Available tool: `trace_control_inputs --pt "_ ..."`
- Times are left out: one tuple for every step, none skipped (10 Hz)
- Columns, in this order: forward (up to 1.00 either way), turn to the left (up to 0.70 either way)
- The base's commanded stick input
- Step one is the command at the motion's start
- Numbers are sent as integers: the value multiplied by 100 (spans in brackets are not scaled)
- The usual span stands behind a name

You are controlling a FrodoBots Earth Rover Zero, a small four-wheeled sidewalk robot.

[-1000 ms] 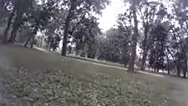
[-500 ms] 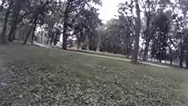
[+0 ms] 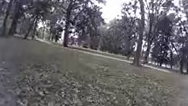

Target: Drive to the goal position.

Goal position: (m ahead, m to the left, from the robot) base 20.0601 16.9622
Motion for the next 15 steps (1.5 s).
trace_control_inputs --pt "68 1" --pt "68 1" --pt "68 1" --pt "68 1" --pt "69 1" --pt "69 1" --pt "68 1" --pt "68 1" --pt "68 1" --pt "68 1" --pt "68 1" --pt "68 1" --pt "68 1" --pt "68 1" --pt "68 1"
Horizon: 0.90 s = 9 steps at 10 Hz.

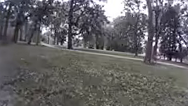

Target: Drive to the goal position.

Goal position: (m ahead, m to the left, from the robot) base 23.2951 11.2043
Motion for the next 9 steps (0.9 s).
trace_control_inputs --pt "68 1" --pt "68 1" --pt "68 1" --pt "68 1" --pt "68 1" --pt "68 1" --pt "68 1" --pt "68 1" --pt "68 1"
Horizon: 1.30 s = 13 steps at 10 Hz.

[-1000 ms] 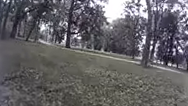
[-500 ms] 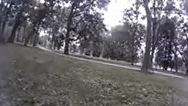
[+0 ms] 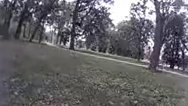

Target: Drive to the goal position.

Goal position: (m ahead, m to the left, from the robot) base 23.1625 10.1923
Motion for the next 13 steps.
trace_control_inputs --pt "68 1" --pt "68 1" --pt "68 1" --pt "69 1" --pt "68 1" --pt "68 1" --pt "68 1" --pt "68 1" --pt "68 1" --pt "68 1" --pt "68 1" --pt "68 1" --pt "68 1"
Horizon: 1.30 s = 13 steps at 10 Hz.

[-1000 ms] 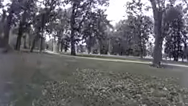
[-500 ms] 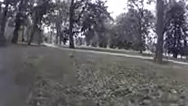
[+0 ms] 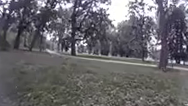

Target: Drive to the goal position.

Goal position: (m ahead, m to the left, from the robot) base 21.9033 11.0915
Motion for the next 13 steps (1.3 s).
trace_control_inputs --pt "68 1" --pt "68 1" --pt "68 1" --pt "68 1" --pt "68 1" --pt "68 1" --pt "68 1" --pt "68 1" --pt "68 0" --pt "68 0" --pt "68 0" --pt "68 -1" --pt "68 -7"
